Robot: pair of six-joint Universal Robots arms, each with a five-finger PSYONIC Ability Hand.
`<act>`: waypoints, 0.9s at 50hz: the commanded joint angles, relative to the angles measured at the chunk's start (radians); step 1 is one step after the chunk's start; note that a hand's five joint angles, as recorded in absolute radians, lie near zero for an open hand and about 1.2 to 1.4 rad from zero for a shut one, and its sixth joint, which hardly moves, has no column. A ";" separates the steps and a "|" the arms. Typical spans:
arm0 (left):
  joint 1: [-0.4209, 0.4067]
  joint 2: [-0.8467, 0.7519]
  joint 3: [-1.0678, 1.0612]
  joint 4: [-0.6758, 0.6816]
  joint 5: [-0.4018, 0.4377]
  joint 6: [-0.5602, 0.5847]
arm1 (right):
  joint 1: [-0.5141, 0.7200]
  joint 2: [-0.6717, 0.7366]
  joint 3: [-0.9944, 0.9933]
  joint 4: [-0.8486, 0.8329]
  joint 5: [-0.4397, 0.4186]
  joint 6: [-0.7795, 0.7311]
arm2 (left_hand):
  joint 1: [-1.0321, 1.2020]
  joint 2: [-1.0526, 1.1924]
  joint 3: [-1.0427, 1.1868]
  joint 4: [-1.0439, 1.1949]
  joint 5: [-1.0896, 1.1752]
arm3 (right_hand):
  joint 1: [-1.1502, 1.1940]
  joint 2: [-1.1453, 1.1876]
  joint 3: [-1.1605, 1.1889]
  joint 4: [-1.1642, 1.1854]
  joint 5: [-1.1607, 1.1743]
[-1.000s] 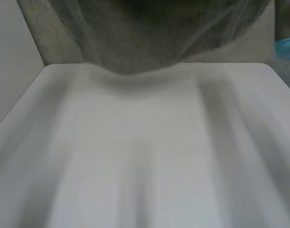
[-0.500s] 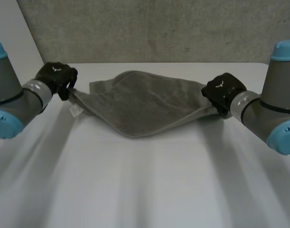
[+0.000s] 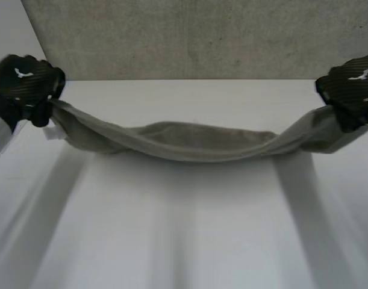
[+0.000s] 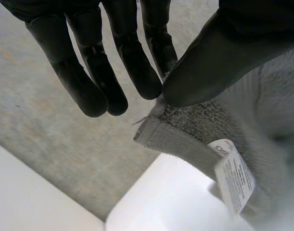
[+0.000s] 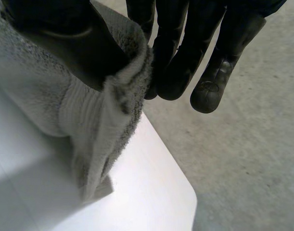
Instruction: Fold the towel.
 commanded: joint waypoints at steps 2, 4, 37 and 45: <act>0.034 0.055 -0.080 0.000 0.056 0.007 | -0.095 -0.063 0.018 0.105 -0.137 -0.007 | -0.065 -0.132 -0.158 -0.124 -0.276 | 0.050 0.075 0.054 0.057 0.049; 0.033 0.045 -0.090 0.003 0.058 0.009 | -0.108 -0.052 0.024 0.102 -0.155 -0.007 | -0.065 -0.132 -0.158 -0.124 -0.276 | 0.050 0.075 0.054 0.057 0.049; -0.125 -0.757 0.482 -0.020 -0.183 0.113 | -0.056 0.680 -0.417 -0.087 0.042 0.083 | -0.065 -0.132 -0.158 -0.124 -0.276 | 0.050 0.075 0.054 0.057 0.049; -0.167 -0.854 0.608 -0.023 -0.252 0.115 | -0.014 0.775 -0.491 -0.095 0.093 0.087 | -0.065 -0.132 -0.158 -0.124 -0.276 | 0.050 0.075 0.054 0.057 0.049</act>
